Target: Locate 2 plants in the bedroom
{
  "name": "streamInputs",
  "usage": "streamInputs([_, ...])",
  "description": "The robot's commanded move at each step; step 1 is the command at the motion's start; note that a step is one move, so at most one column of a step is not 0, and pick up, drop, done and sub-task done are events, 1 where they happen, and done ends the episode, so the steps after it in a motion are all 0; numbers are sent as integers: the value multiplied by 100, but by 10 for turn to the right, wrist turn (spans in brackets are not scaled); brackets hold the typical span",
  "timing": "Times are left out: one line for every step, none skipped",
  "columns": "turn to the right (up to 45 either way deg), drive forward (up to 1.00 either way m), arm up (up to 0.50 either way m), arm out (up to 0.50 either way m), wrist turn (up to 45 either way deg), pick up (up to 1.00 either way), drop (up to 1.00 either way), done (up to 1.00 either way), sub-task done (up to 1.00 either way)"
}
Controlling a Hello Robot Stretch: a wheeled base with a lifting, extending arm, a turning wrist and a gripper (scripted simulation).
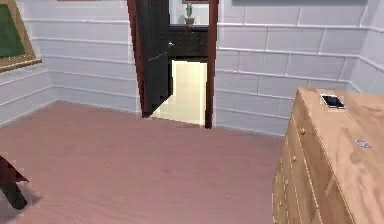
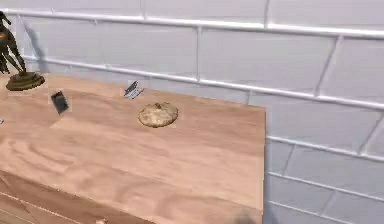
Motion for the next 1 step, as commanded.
streamInputs([0, 100, 0, 0, 0, 0, 0, 0, 0])
